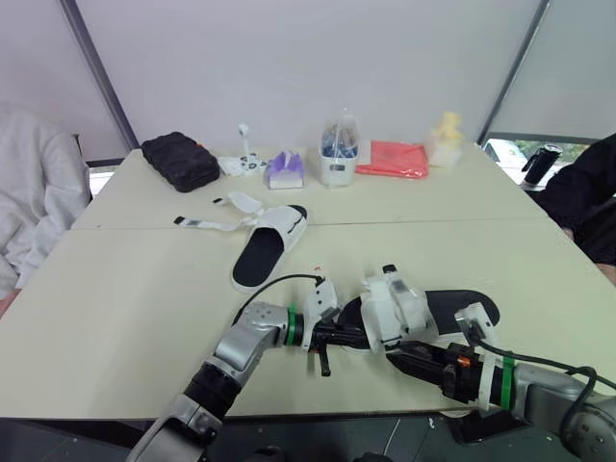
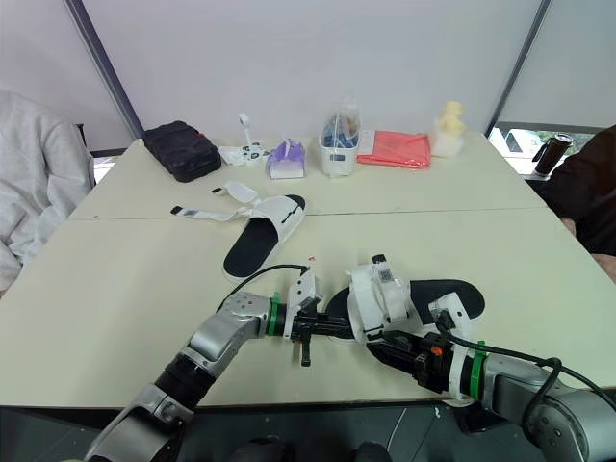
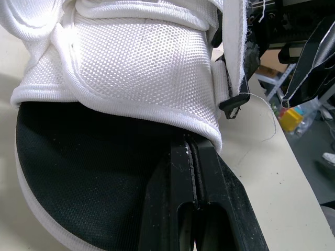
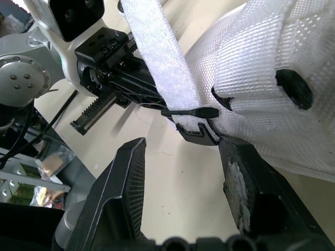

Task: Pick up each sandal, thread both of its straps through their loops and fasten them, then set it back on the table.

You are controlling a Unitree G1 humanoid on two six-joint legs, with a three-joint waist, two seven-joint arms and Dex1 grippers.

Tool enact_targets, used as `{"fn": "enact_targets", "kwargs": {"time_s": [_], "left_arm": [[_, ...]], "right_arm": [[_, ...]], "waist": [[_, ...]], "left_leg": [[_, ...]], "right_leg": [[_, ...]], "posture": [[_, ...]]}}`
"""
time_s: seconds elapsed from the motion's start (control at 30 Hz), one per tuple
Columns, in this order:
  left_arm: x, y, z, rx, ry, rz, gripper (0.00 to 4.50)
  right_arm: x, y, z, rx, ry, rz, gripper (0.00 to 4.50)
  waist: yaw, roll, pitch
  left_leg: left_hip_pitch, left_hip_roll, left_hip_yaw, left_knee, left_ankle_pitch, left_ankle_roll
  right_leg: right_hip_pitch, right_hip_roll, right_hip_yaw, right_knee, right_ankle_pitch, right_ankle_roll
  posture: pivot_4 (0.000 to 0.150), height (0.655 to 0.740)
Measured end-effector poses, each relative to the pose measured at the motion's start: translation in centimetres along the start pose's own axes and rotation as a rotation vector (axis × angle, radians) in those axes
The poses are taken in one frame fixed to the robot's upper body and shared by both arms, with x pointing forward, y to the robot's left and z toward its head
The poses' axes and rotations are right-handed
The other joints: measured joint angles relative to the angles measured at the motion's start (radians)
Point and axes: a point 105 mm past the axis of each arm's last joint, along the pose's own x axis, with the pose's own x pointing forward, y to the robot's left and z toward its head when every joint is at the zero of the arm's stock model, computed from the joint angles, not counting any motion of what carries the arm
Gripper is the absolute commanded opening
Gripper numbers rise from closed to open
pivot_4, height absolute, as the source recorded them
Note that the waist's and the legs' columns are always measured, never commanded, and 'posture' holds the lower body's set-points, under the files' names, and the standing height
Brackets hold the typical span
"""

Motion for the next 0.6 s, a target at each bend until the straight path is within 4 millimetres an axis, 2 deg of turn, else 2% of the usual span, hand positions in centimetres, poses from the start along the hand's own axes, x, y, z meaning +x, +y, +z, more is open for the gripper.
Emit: {"fn": "enact_targets", "kwargs": {"time_s": [0.1,0.43,0.5,0.6], "left_arm": [[-0.1,0.0,0.0,-0.001,0.000,0.002,0.00],[-0.1,0.1,0.0,-0.015,-0.002,0.011,0.00],[0.0,0.0,0.0,-0.017,-0.005,0.011,0.00],[0.1,-0.1,0.0,-0.021,-0.010,0.015,0.00]], "right_arm": [[0.0,-0.2,0.4,-0.013,-0.013,-0.011,0.09],[-0.3,-0.1,0.0,0.001,0.007,0.003,0.09],[-0.8,0.2,-0.8,0.014,0.049,0.021,0.09],[-1.2,1.8,-3.4,0.058,0.175,0.103,0.09]], "waist": [[0.000,0.000,0.000],[0.000,0.000,0.000],[0.001,0.000,0.000],[0.002,0.000,0.000]], "left_leg": [[0.000,0.000,0.000,0.000,0.000,0.000],[0.000,0.000,0.000,0.000,0.000,0.000],[0.000,0.000,0.000,0.000,0.000,0.000],[0.000,0.000,0.000,0.000,0.000,0.000]], "right_leg": [[0.000,0.000,0.000,0.000,0.000,0.000],[0.000,0.000,0.000,0.001,0.000,0.000],[0.000,0.000,0.000,0.001,0.000,0.000],[0.000,0.000,-0.001,0.001,0.000,0.000]], "posture": [[0.150,0.7400],[0.150,0.7400],[0.150,0.7400],[0.150,0.7400]]}}
